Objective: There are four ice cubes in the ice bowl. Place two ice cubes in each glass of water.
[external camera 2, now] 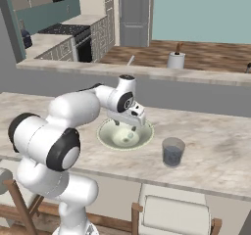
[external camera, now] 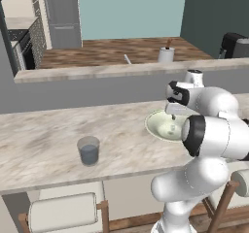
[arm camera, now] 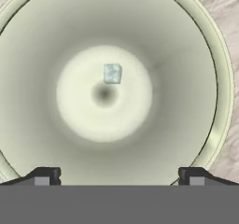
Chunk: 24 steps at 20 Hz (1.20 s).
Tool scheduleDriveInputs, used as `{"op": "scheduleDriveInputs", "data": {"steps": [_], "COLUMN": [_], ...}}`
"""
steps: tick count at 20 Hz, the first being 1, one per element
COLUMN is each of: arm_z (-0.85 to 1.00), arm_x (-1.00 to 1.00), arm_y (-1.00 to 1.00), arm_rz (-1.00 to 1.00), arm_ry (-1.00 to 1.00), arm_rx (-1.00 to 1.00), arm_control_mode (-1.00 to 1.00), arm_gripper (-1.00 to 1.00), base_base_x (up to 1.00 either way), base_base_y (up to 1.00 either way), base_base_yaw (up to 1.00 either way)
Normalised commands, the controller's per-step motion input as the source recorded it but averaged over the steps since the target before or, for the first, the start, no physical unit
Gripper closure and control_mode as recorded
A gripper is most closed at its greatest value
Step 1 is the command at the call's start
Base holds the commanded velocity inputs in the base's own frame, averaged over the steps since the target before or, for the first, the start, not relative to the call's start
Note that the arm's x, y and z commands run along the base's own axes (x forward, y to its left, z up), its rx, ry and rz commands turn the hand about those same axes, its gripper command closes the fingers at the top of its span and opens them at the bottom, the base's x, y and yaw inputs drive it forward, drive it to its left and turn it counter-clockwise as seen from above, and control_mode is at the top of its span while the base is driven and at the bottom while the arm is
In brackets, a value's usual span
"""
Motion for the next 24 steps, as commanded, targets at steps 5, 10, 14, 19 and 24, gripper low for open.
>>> {"op": "scheduleDriveInputs", "data": {"steps": [5,10,14,19,24], "arm_z": [-0.34,-0.3,-0.08,-0.11,-0.27], "arm_x": [0.16,0.24,0.35,0.34,0.06], "arm_y": [-0.03,0.0,0.0,0.03,0.07], "arm_rz": [-0.13,-0.08,-0.01,0.0,0.0], "arm_ry": [-0.06,-0.03,0.0,0.0,0.0], "arm_rx": [0.03,0.0,0.0,-0.06,-0.13], "arm_control_mode": [-1.0,-1.0,-1.0,-1.0,-1.0], "arm_gripper": [-1.0,-1.0,-1.0,-1.0,-1.0], "base_base_x": [0.0,0.0,0.0,0.0,0.0], "base_base_y": [0.0,0.0,0.0,0.0,0.0], "base_base_yaw": [0.0,0.0,0.0,0.0,0.0]}}
